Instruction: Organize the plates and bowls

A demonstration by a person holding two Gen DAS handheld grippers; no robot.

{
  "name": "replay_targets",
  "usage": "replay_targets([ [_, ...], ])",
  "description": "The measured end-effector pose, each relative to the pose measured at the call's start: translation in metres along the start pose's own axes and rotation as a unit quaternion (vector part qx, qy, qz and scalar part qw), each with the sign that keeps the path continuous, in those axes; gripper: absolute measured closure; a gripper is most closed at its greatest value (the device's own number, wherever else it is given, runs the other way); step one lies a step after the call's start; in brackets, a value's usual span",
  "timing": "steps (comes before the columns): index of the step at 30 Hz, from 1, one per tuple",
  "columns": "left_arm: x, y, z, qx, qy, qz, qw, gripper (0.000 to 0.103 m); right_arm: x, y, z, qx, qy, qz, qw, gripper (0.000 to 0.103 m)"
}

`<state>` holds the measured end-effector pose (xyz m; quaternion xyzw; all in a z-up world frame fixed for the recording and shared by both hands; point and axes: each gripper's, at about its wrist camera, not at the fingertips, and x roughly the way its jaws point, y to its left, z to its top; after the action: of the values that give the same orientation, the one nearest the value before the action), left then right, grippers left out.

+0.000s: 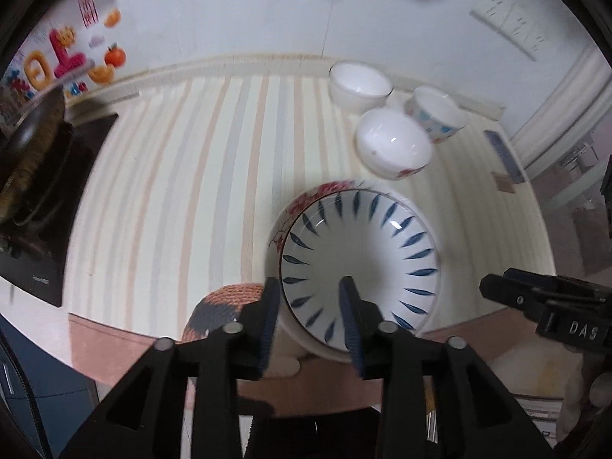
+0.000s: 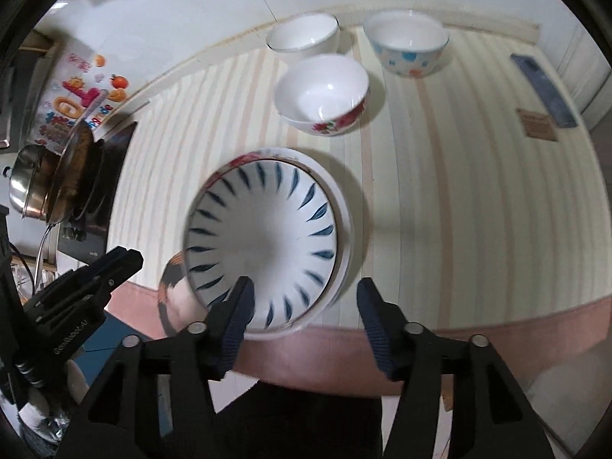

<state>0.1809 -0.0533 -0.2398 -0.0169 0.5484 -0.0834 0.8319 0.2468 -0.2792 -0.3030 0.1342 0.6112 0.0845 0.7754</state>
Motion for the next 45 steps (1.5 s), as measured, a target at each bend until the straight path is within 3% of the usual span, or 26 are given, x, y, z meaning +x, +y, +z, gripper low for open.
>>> replay_targets([
  [3, -0.025, -0.005, -0.003, 0.011, -0.017, -0.004, 0.9998, 0.071, -0.032, 0.015, -0.018, -0.004, -0.019, 0.001, 1.0, 0.039],
  [5, -0.041, -0.005, -0.007, 0.015, -0.022, -0.011, 0.9996, 0.07, -0.051, 0.024, -0.03, -0.008, -0.031, -0.001, 0.999, 0.031],
  [11, -0.07, -0.005, -0.02, 0.018, -0.014, -0.03, 0.9993, 0.07, -0.099, 0.045, -0.064, -0.001, -0.062, 0.004, 0.998, 0.03],
  [17, -0.085, -0.006, -0.027, 0.019, -0.011, -0.032, 0.9993, 0.07, -0.117, 0.049, -0.08, 0.011, -0.07, 0.016, 0.997, 0.03],
  [21, -0.086, -0.009, -0.022, 0.01, -0.011, -0.036, 0.9992, 0.07, -0.116, 0.043, -0.073, 0.019, -0.064, 0.028, 0.997, 0.03],
  [28, -0.058, -0.018, 0.02, -0.012, -0.018, -0.027, 0.9994, 0.066, -0.1, 0.015, -0.025, 0.025, -0.062, 0.036, 0.997, 0.03],
  [33, -0.005, -0.023, 0.075, -0.047, -0.008, -0.02, 0.9987, 0.066, -0.066, -0.027, 0.039, 0.051, -0.053, 0.06, 0.996, 0.03],
  [37, 0.053, -0.024, 0.114, -0.078, 0.024, -0.017, 0.9965, 0.066, -0.025, -0.06, 0.091, 0.066, -0.032, 0.085, 0.994, 0.03],
  [42, 0.127, -0.024, 0.15, -0.118, 0.066, -0.022, 0.9905, 0.066, 0.034, -0.091, 0.147, 0.058, 0.007, 0.082, 0.995, 0.03],
  [45, 0.161, -0.025, 0.161, -0.141, 0.101, -0.048, 0.9837, 0.066, 0.065, -0.103, 0.172, 0.052, 0.027, 0.081, 0.995, 0.031],
])
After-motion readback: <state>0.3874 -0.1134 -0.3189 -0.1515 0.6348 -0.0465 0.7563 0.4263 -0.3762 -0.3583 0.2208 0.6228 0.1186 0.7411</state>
